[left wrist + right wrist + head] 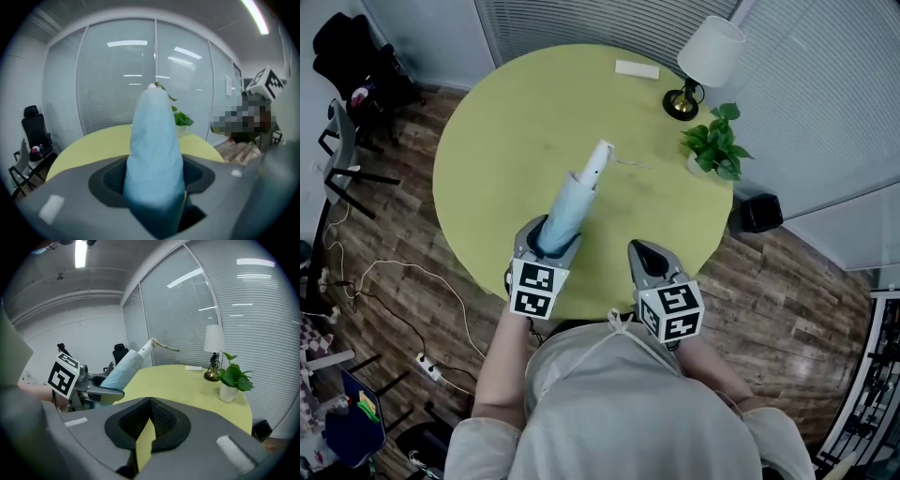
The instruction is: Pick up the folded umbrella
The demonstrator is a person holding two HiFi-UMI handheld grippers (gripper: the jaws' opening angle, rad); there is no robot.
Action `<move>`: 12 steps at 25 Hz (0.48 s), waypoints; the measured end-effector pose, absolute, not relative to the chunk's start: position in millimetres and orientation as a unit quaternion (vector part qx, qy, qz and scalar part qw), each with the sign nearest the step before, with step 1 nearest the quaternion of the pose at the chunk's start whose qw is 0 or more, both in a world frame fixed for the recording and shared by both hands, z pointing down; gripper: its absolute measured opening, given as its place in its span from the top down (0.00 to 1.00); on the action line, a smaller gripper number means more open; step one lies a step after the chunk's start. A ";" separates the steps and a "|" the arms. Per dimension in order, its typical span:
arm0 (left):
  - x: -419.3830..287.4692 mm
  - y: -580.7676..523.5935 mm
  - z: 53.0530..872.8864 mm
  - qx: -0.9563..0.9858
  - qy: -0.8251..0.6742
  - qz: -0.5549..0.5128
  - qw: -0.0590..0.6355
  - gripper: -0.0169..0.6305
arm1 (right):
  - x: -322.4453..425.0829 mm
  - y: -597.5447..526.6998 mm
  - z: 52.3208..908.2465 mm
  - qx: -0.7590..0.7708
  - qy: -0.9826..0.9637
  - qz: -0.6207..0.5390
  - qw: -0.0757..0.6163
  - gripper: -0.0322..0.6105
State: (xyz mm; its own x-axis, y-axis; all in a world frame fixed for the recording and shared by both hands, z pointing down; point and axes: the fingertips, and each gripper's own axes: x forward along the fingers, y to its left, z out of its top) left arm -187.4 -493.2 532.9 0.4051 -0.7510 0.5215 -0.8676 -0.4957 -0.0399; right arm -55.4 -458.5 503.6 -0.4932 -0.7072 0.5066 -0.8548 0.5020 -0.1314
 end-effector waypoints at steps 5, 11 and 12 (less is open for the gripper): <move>-213.3 -497.5 469.6 0.810 -0.557 0.162 0.087 0.51 | -64.1 -469.6 464.8 0.473 -0.850 0.151 0.173 0.95; -234.3 -483.4 393.5 0.783 -0.617 0.059 0.052 0.51 | -67.5 -479.0 416.1 0.494 -0.856 0.103 0.108 0.95; -237.3 -479.5 384.0 0.779 -0.624 0.043 0.049 0.51 | -68.2 -478.6 411.1 0.496 -0.857 0.098 0.104 0.95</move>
State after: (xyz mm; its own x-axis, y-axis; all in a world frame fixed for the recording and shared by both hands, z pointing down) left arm -237.3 -479.5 384.0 0.2183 -0.9674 0.1283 -0.9759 -0.2172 0.0224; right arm -68.2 -478.6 411.1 -0.4865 -0.8293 0.2749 -0.8700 0.4887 -0.0655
